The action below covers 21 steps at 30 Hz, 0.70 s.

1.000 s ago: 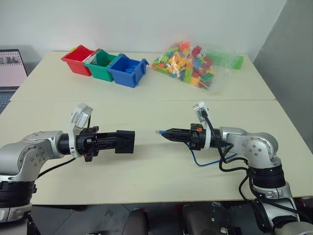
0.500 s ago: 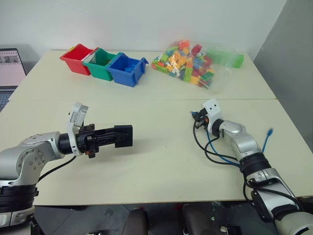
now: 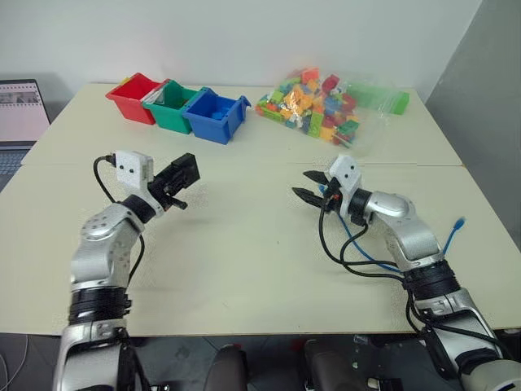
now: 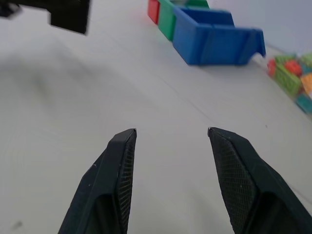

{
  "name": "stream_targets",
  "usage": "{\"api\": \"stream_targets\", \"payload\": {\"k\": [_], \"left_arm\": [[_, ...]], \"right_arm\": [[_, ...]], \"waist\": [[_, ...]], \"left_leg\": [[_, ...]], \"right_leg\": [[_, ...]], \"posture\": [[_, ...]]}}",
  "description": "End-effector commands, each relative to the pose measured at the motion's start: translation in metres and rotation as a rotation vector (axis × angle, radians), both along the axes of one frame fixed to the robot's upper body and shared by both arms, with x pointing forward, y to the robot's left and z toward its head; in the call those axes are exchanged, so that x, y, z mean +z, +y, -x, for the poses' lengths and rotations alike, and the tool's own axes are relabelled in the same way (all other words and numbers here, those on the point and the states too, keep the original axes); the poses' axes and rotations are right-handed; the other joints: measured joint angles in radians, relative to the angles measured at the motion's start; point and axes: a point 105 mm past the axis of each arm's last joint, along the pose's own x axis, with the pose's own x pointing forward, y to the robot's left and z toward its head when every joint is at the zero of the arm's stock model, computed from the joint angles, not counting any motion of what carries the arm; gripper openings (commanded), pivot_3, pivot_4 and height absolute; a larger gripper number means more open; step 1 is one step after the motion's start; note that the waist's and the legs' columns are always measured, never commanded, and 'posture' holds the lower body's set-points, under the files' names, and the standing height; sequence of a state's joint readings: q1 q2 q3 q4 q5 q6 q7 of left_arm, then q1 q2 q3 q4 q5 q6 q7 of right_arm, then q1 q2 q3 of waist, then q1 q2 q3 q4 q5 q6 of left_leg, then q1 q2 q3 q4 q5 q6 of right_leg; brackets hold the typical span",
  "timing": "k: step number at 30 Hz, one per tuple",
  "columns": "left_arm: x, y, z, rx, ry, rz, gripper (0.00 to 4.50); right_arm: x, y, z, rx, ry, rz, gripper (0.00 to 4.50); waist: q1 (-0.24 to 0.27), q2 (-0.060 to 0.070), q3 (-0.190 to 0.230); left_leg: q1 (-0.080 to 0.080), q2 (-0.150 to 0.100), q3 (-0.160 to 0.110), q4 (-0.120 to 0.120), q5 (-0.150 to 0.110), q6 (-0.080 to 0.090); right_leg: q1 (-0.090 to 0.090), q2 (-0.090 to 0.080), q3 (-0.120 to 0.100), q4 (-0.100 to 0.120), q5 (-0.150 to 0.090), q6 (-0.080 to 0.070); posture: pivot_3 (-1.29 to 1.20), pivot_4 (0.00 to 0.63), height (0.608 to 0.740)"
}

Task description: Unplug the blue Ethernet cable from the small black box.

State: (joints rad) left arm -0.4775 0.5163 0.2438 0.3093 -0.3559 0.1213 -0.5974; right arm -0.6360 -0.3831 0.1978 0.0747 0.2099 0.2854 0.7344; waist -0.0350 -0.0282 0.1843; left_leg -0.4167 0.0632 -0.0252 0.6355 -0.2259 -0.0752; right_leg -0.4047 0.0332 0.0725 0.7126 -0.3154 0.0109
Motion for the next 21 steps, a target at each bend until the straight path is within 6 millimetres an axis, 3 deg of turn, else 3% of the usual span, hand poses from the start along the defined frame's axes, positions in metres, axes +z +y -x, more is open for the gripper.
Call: {"api": "stream_targets", "payload": {"k": [1,6,12,14,21], "left_arm": [[-0.006,0.011,-0.012,0.106,-0.080,-0.083,0.79],[-0.034,0.015,-0.020,0.134,-0.022,-0.048,0.79],[-0.059,0.018,-0.015,0.125,0.049,-0.054,0.79],[-0.062,0.019,-0.014,0.121,0.063,-0.041,1.50],[-0.065,0.023,-0.006,0.121,0.069,-0.004,2.98]], "right_arm": [[0.015,0.023,0.022,0.090,-0.010,-0.005,2.49],[0.020,0.034,0.031,0.118,-0.012,0.020,2.49],[0.019,0.035,0.039,0.142,0.004,0.057,2.49],[0.019,0.036,0.040,0.146,0.003,0.066,2.49],[0.018,0.036,0.041,0.153,0.010,0.077,2.49]], "waist": [[0.003,0.000,0.000],[0.005,0.000,0.000],[0.004,0.000,0.000],[0.003,0.000,0.000],[0.002,0.000,0.000]], "left_leg": [[0.000,0.000,0.000,0.000,0.000,0.000],[-0.002,-0.001,0.000,0.004,0.000,0.000],[-0.003,-0.001,-0.001,0.006,0.000,0.000],[-0.002,-0.001,-0.001,0.006,0.000,0.000],[-0.002,-0.001,-0.001,0.006,0.000,0.000]], "right_leg": [[0.000,0.000,0.000,0.000,0.000,0.000],[0.000,0.000,-0.001,0.001,0.000,0.000],[0.000,0.000,-0.002,0.002,0.000,0.000],[0.000,0.000,-0.001,0.003,0.000,0.000],[0.000,0.001,-0.002,0.003,0.000,0.000]], "posture": [[0.00,0.150,0.740],[0.00,0.150,0.740],[0.00,0.150,0.740],[0.00,0.150,0.740],[0.00,0.150,0.740]]}}
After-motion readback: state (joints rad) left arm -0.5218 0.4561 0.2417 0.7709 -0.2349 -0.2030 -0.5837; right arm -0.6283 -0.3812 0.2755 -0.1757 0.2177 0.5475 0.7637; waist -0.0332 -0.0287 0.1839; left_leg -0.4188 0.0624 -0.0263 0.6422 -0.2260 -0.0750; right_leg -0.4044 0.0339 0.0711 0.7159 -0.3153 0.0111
